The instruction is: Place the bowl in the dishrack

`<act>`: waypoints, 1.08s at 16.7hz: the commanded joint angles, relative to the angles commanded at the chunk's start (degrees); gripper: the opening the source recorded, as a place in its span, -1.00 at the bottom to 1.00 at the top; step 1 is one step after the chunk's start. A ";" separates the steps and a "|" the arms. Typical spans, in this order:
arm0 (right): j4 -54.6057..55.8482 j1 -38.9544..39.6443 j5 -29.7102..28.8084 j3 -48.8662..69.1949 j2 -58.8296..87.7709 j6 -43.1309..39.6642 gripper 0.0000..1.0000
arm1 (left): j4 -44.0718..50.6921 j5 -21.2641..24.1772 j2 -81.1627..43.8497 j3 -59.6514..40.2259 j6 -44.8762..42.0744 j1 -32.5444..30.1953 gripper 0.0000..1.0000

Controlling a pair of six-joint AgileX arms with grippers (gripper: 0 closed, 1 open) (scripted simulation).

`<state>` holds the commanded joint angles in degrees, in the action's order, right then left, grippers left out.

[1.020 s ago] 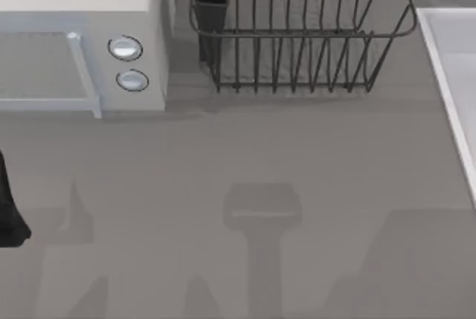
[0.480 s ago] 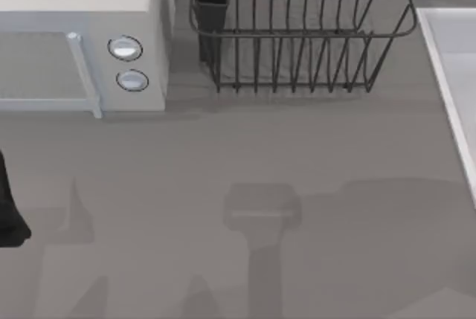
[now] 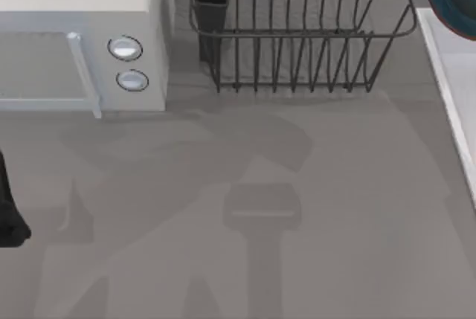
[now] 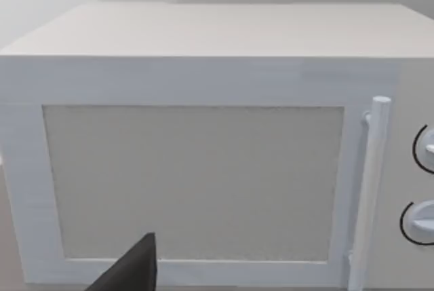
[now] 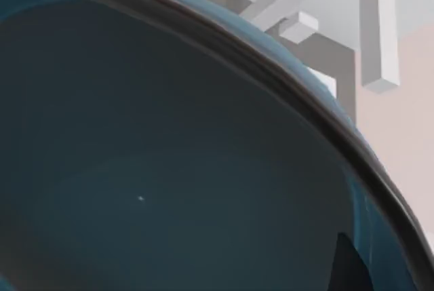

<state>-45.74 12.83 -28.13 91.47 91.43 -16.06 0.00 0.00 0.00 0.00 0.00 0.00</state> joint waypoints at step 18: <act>44.38 46.34 -32.37 -8.90 -8.48 17.93 -1.00 | 0.00 0.00 0.00 0.00 0.00 0.00 1.00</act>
<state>-1.35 59.17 -60.51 82.57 82.95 1.87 0.00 0.00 0.00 0.00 0.00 0.00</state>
